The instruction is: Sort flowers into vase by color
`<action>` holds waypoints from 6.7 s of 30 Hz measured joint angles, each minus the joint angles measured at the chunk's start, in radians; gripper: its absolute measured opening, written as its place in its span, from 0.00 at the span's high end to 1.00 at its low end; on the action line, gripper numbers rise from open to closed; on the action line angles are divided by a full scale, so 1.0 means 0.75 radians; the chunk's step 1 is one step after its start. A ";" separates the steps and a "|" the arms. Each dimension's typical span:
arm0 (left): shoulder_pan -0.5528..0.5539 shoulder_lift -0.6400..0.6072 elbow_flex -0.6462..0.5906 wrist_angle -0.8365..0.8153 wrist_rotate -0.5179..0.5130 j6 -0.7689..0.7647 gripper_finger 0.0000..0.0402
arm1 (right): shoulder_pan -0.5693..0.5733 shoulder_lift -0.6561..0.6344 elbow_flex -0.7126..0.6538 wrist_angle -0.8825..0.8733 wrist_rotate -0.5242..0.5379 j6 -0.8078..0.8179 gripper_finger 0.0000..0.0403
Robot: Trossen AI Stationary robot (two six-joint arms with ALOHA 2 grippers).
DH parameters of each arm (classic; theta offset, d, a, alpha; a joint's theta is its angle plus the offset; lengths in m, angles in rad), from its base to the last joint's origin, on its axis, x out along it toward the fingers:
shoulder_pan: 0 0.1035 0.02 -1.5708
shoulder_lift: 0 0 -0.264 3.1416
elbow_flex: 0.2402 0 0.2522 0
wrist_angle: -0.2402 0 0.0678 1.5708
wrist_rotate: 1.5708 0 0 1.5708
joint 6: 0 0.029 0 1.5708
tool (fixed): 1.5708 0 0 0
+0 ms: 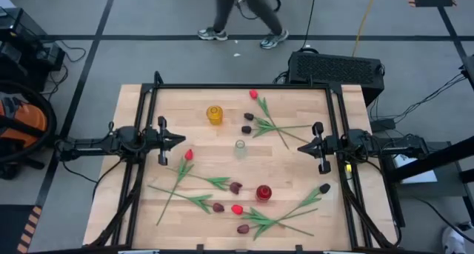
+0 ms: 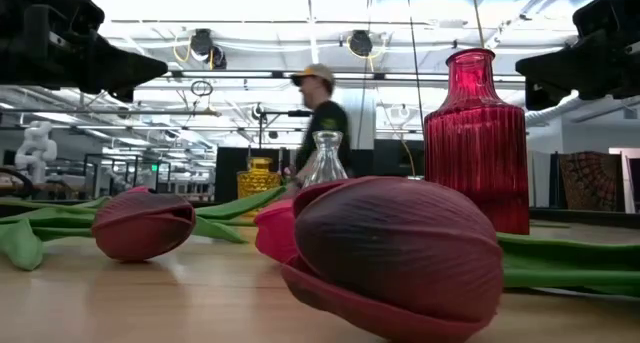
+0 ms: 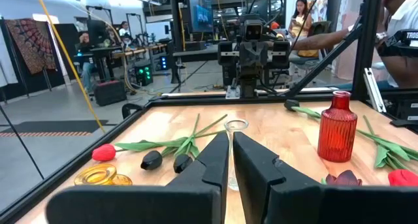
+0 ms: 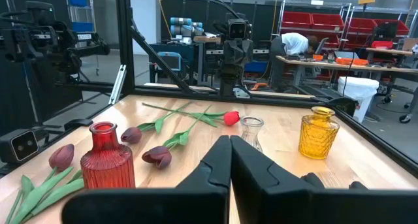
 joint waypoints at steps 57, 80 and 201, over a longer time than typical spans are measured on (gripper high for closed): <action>0.000 0.000 0.000 0.000 0.000 0.000 0.92 | 0.000 0.000 0.000 0.000 0.000 0.000 1.00; 0.000 0.000 0.000 0.000 0.000 0.000 0.92 | 0.000 0.000 0.000 0.000 0.000 0.000 1.00; -0.009 1.127 1.502 -0.892 -0.065 -0.242 0.92 | -0.097 1.213 0.899 -0.478 0.594 0.358 1.00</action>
